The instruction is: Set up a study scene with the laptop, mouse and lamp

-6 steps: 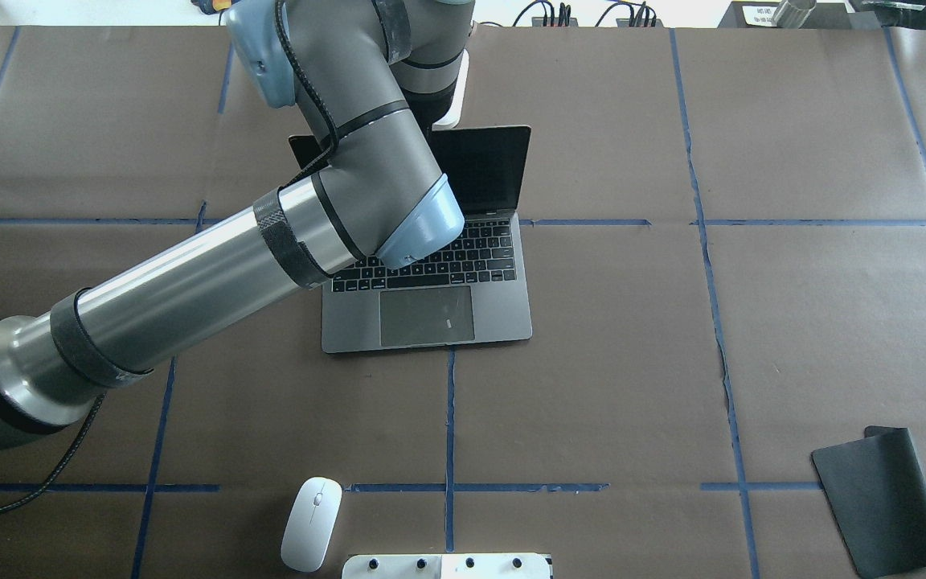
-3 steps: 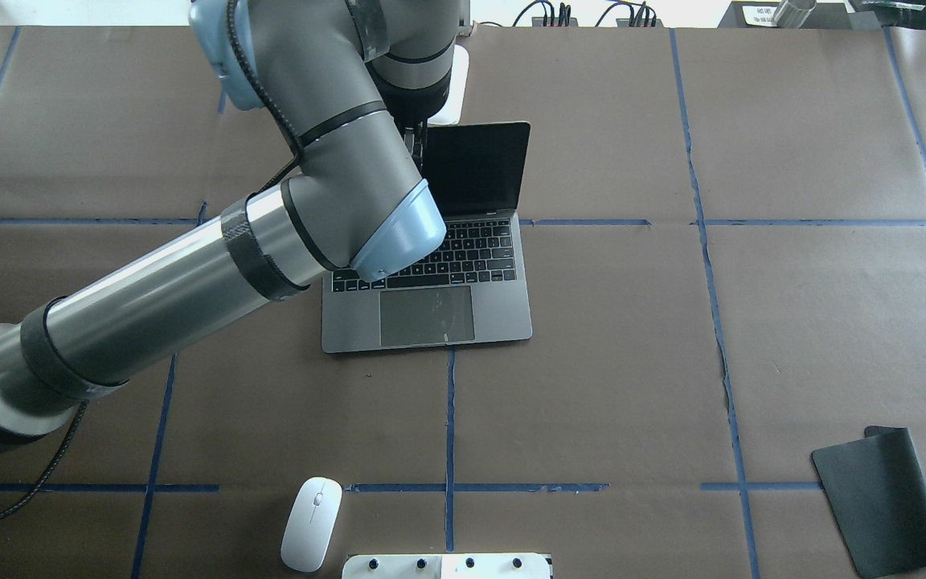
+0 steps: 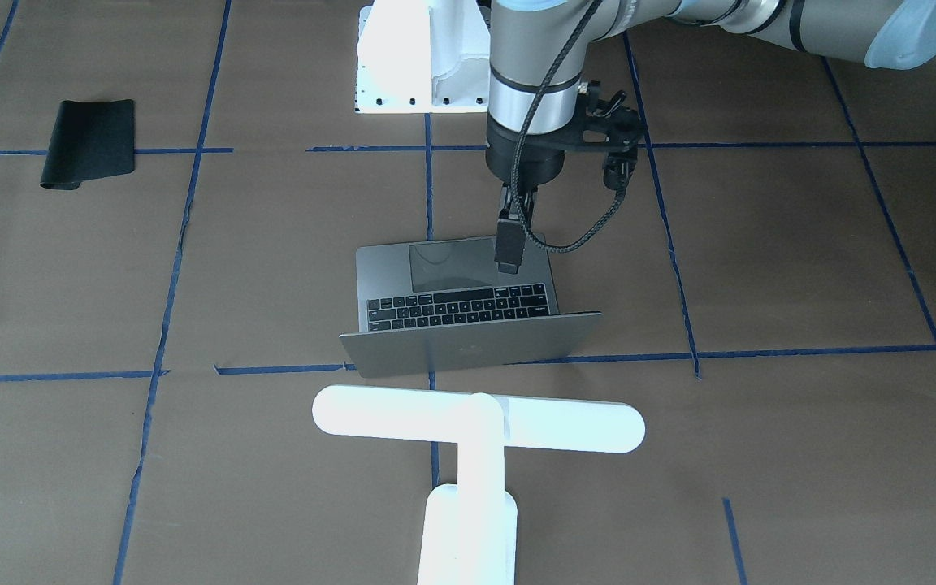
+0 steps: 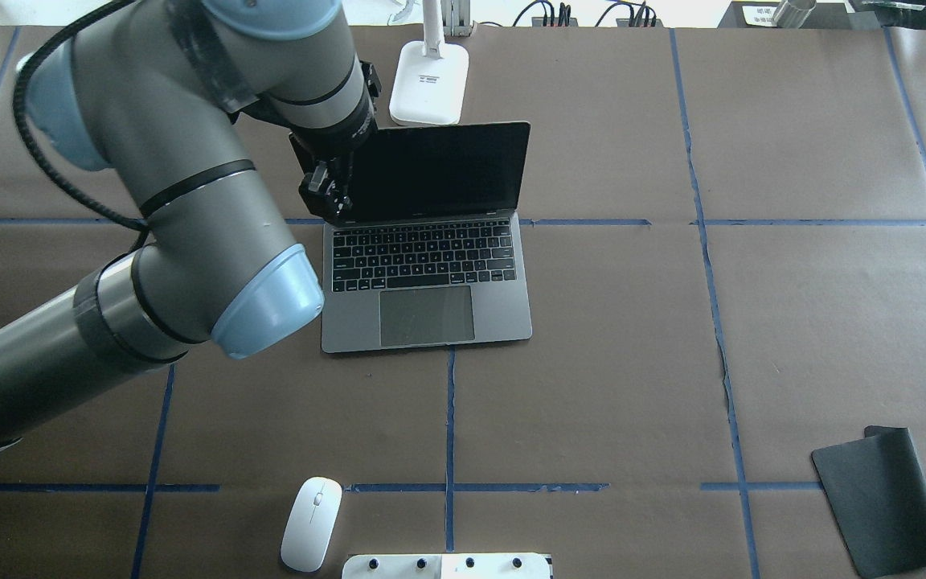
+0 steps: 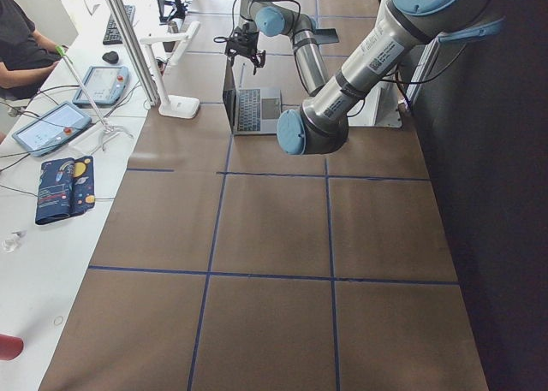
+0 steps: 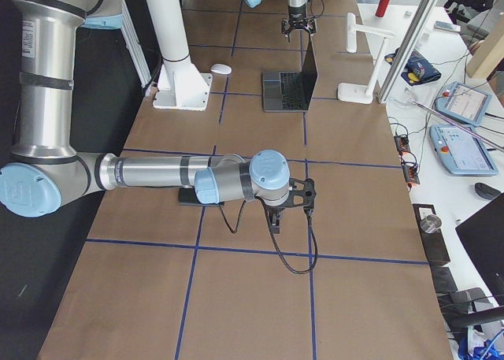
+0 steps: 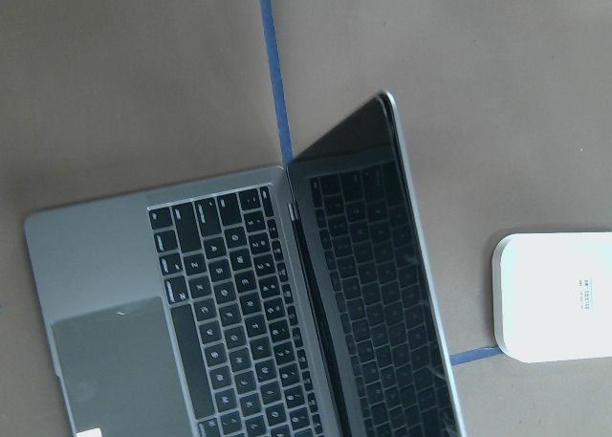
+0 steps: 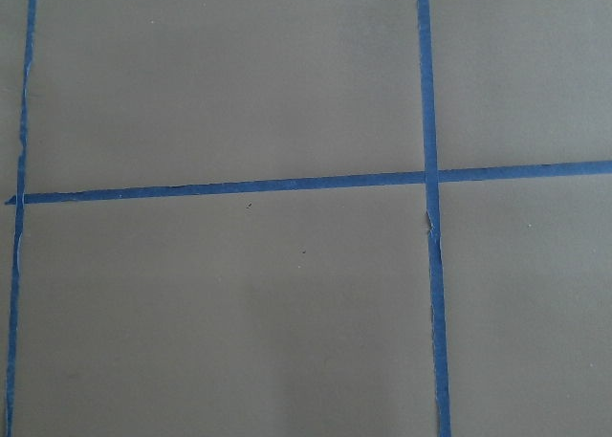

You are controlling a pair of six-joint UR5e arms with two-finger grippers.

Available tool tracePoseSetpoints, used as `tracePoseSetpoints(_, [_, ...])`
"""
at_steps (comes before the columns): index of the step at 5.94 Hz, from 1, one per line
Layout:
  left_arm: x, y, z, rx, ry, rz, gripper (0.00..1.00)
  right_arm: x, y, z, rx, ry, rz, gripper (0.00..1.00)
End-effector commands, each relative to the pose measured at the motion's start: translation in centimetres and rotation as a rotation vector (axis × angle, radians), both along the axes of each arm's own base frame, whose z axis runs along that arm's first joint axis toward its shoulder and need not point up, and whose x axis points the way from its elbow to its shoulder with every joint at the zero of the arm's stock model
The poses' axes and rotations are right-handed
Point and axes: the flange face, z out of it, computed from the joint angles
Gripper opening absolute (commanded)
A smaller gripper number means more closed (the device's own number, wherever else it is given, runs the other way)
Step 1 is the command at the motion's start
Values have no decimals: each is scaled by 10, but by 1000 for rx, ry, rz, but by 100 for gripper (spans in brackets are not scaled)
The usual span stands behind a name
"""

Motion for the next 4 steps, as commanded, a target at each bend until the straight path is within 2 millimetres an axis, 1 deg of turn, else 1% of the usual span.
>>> tracePoseSetpoints(1, [-29, 53, 34, 191, -25, 189, 100, -17, -3, -8, -43, -10, 15, 100])
tracePoseSetpoints(2, [-34, 85, 53, 268, -41, 288, 100, -33, -6, -15, 2, 2, 12, 100])
tracePoseSetpoints(3, [-47, 106, 52, 313, -24, 323, 100, -62, 2, -21, -21, -34, 39, 100])
tracePoseSetpoints(4, [-46, 114, 53, 345, -26, 361, 100, -94, 25, -13, 1, -22, 54, 100])
